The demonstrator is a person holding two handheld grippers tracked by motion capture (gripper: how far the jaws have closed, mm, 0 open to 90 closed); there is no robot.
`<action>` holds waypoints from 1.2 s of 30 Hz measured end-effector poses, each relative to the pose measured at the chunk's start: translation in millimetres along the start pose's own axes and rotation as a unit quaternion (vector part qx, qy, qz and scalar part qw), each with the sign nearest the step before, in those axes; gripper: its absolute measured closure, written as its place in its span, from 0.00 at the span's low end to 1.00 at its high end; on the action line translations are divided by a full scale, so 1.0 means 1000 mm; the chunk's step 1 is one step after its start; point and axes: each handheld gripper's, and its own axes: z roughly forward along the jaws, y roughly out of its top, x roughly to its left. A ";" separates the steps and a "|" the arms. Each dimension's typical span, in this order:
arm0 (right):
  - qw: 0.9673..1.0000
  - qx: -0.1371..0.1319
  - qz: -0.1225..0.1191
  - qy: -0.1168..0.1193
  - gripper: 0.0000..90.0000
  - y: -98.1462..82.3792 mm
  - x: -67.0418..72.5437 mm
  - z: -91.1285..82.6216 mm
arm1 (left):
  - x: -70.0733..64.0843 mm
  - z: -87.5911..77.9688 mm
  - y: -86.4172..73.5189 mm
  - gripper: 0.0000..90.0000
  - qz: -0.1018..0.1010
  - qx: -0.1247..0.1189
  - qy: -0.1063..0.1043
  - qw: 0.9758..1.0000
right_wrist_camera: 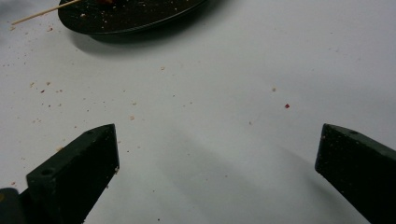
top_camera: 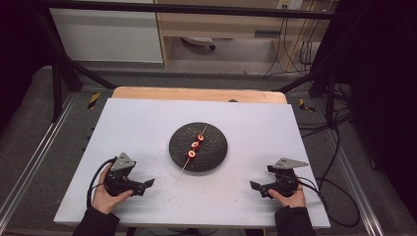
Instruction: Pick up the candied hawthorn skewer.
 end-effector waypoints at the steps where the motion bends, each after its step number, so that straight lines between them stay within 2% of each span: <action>1: 1.000 0.001 0.000 0.000 0.01 0.000 0.000 0.000 | -0.002 0.001 0.002 0.02 0.002 0.001 0.002 1.000; 10: 1.000 0.001 -0.001 -0.001 0.01 0.000 0.000 0.000 | -0.011 0.005 0.018 0.02 0.008 0.003 0.002 1.000; 18: 1.000 0.001 0.002 0.001 0.01 0.000 0.001 0.000 | -0.023 0.012 0.041 0.03 0.016 0.006 0.003 1.000; 28: 1.000 0.002 -0.002 0.000 0.01 0.000 0.000 0.000 | -0.036 0.031 0.066 0.05 0.012 0.017 0.001 1.000; 31: 1.000 0.002 -0.002 0.001 0.01 0.000 0.000 0.001 | -0.040 0.039 0.072 0.06 0.017 0.027 0.002 0.999; 36: 1.000 0.006 -0.003 0.002 0.01 0.000 0.000 0.001 | -0.045 0.051 0.081 0.08 0.012 0.042 0.003 0.999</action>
